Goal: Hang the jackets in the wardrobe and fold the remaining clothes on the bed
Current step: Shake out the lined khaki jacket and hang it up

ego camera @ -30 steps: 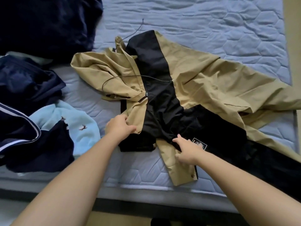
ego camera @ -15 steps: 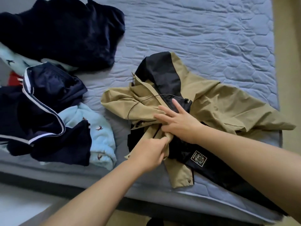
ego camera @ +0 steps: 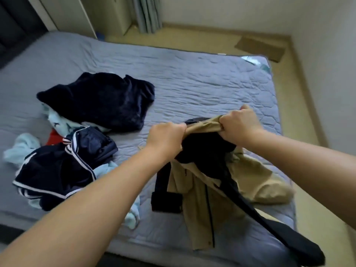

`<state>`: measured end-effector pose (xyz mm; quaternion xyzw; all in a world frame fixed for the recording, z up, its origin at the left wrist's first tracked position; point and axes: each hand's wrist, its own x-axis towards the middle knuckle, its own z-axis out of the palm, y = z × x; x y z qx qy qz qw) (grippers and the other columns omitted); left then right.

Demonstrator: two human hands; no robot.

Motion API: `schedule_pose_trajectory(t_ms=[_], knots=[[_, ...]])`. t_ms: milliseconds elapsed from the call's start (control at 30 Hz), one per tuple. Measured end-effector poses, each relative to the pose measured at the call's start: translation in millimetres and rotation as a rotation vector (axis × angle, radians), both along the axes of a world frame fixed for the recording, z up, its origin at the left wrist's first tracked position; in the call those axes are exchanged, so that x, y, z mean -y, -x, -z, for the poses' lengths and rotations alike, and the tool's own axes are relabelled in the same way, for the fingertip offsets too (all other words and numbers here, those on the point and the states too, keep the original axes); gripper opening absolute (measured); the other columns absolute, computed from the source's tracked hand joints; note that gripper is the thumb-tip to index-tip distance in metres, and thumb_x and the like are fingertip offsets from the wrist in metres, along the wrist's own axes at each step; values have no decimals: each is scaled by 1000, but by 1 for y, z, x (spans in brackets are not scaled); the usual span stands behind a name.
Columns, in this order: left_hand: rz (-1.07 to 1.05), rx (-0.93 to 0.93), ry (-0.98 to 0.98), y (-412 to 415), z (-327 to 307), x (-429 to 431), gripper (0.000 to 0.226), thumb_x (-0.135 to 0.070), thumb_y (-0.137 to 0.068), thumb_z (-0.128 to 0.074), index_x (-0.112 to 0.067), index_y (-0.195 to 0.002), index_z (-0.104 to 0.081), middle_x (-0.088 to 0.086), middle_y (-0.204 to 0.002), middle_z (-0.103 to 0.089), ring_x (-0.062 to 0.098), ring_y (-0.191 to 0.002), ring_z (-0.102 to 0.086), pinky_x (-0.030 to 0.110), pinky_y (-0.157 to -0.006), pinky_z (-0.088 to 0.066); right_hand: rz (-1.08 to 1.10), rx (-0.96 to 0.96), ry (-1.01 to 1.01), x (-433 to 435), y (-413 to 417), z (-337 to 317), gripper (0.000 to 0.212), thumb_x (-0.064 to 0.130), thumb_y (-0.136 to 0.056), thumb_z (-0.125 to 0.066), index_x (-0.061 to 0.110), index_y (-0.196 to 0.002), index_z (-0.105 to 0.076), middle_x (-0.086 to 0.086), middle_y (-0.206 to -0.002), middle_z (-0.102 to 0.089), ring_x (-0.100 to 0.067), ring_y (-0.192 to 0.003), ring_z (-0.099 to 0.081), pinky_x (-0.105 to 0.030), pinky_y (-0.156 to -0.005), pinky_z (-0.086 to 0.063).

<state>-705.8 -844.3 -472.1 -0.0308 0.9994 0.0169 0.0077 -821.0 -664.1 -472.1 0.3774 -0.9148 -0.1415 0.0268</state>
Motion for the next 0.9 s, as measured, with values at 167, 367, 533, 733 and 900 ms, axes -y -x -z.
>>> schedule_pose_trajectory(t_ms=[167, 367, 533, 733, 900], knots=[[-41, -327, 130, 45, -160, -1, 10, -9, -81, -52, -19, -83, -50, 1, -68, -43, 26, -61, -42, 29, -50, -20, 138, -113, 271, -8, 22, -157, 29, 37, -84, -45, 20, -60, -45, -1, -73, -61, -26, -75, -56, -36, -84, -31], [39, -585, 279, 53, -334, -24, 13, -4, -81, -47, -17, -80, -51, -2, -56, -36, 26, -56, -47, 26, -47, -18, 250, -215, 440, -40, 4, -330, 34, 40, -83, -45, 19, -60, -57, 2, -61, -50, -24, -66, -47, -38, -93, -31], [77, -694, 307, 44, -451, -42, 13, -6, -84, -46, -17, -82, -52, -3, -58, -36, 21, -58, -44, 29, -54, -30, 171, -344, 586, -66, -14, -439, 42, 46, -86, -48, 13, -63, -59, 4, -71, -53, -17, -74, -50, -34, -83, -38], [79, -760, 293, 21, -516, -47, 13, -6, -82, -45, -16, -82, -54, -2, -63, -43, 24, -67, -52, 31, -57, -32, -218, 39, 695, -86, -43, -487, 29, 41, -81, -67, 12, -77, -68, 3, -89, -56, -19, -85, -53, -35, -79, -45], [105, -598, 323, 3, -460, -48, 15, -8, -81, -47, -15, -87, -59, 1, -69, -49, 24, -65, -49, 29, -57, -32, -22, 388, 428, -87, -55, -401, 29, 27, -81, -68, 22, -107, -58, 5, -96, -63, -17, -90, -61, -34, -78, -53]])
